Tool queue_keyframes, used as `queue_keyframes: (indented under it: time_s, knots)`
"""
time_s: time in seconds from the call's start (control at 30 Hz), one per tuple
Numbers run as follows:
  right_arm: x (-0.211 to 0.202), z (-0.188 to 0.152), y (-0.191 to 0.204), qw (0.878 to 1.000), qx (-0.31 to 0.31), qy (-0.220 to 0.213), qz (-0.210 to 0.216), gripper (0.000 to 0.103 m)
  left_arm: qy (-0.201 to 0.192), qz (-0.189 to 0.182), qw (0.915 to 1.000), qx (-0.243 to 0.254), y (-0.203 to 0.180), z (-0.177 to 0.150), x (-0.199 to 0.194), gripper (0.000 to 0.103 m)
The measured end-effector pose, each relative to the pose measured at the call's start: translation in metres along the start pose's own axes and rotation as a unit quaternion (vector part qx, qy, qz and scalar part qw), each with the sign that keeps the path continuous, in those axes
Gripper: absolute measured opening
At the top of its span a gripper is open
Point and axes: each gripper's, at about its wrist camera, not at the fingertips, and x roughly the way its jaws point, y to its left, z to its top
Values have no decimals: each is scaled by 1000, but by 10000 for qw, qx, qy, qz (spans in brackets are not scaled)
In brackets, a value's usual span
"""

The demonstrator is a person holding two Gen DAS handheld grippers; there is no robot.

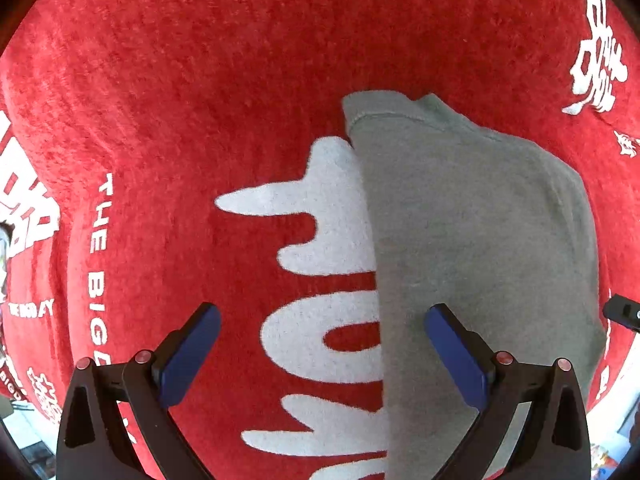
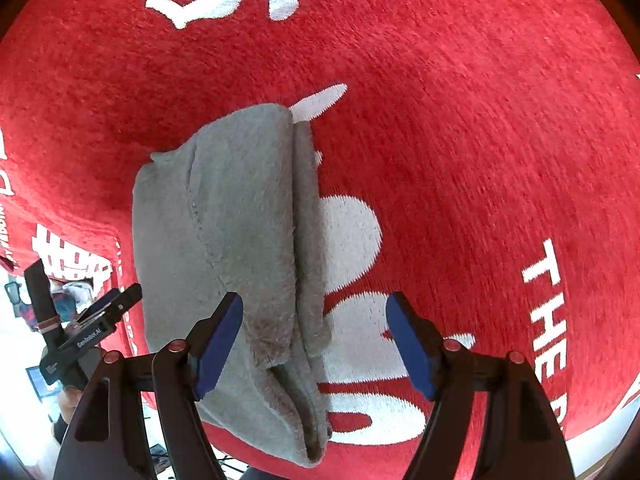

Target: Fold small clothes

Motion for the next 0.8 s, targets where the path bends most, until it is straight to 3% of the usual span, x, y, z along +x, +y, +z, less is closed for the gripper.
queue_keyframes:
  time_s: [0.2, 0.37, 0.6, 0.8]
  knots:
    - [3, 8, -1, 9990, -65, 89, 433, 77, 45, -448, 9990, -49, -2, 1, -6, 103]
    - [17, 15, -7, 9944, 90, 215, 1028, 77, 153, -967, 9949, -252, 7, 11, 0, 103]
    - [32, 21, -14, 9887, 281, 319, 1434, 77, 479, -1663, 9840, -426, 11, 18, 25, 103]
    - [43, 29, 5, 9831, -172, 590, 1723, 78, 592, -2045, 9746, -688, 6, 19, 36, 103]
